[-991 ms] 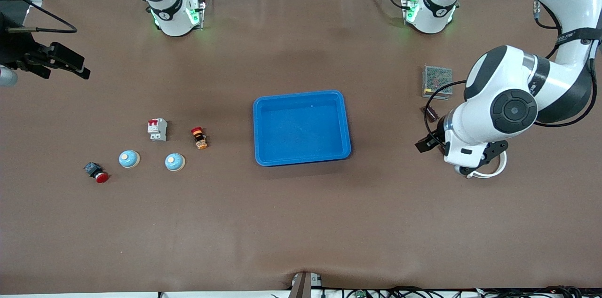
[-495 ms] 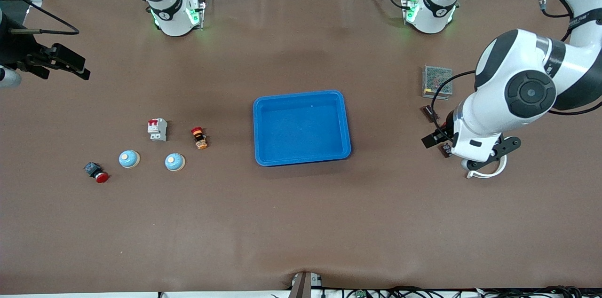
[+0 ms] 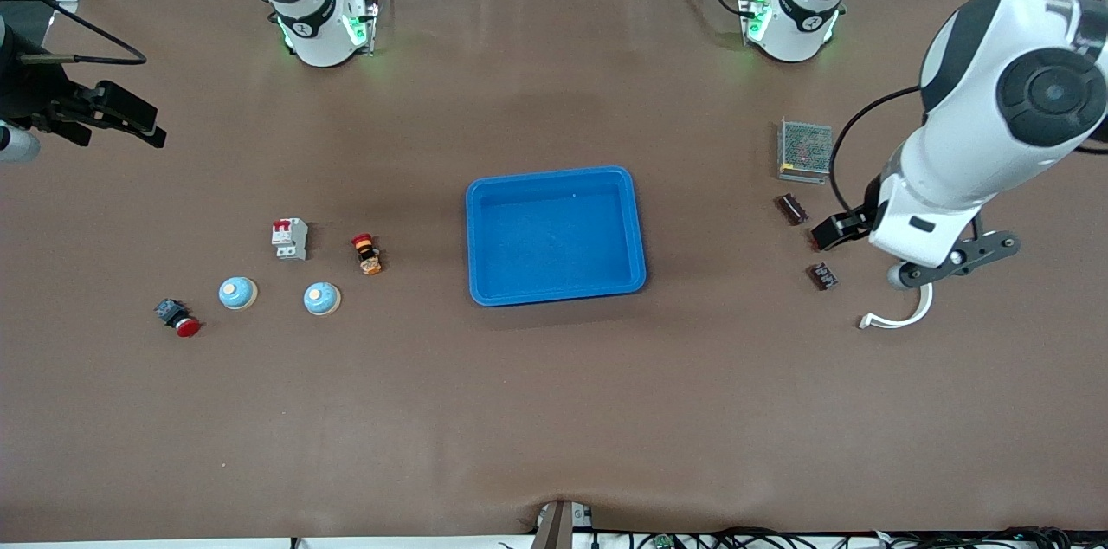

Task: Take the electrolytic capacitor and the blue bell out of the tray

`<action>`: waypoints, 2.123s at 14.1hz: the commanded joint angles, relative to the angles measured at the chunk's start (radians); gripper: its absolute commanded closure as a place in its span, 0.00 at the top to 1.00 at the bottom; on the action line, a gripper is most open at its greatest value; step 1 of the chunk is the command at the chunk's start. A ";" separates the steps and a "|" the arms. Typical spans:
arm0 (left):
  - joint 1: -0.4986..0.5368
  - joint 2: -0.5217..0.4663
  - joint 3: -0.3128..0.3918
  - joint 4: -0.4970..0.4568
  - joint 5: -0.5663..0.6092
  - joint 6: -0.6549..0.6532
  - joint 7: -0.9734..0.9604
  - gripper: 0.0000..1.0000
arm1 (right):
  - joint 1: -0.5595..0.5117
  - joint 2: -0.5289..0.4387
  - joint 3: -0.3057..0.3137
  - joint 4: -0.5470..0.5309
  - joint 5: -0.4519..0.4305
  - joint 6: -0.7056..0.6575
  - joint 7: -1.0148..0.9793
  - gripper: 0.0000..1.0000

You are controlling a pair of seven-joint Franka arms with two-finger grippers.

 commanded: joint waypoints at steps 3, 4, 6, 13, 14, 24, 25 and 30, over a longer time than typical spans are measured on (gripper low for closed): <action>0.026 -0.084 -0.003 -0.009 -0.031 -0.055 0.130 1.00 | 0.010 0.001 -0.004 0.008 -0.018 -0.005 0.010 1.00; 0.025 -0.102 -0.002 -0.009 -0.037 -0.055 0.138 1.00 | 0.010 0.001 -0.004 0.008 -0.019 -0.005 0.010 1.00; 0.000 -0.171 0.036 -0.018 -0.074 -0.072 0.163 1.00 | 0.010 0.001 -0.004 0.008 -0.018 -0.005 0.010 1.00; -0.297 -0.282 0.463 -0.034 -0.189 -0.110 0.363 1.00 | 0.010 0.001 -0.004 0.008 -0.018 -0.001 0.010 1.00; -0.311 -0.285 0.490 -0.034 -0.203 -0.130 0.414 1.00 | 0.010 0.001 -0.004 0.008 -0.018 -0.001 0.010 1.00; -0.389 -0.352 0.656 -0.084 -0.258 -0.133 0.568 1.00 | 0.010 0.001 -0.004 0.008 -0.018 0.012 0.012 1.00; -0.402 -0.365 0.670 -0.100 -0.261 -0.126 0.568 1.00 | 0.010 0.001 -0.004 0.008 -0.018 0.011 0.012 1.00; -0.436 -0.394 0.708 -0.137 -0.264 -0.110 0.559 1.00 | 0.008 0.001 -0.005 0.025 -0.016 -0.003 0.015 1.00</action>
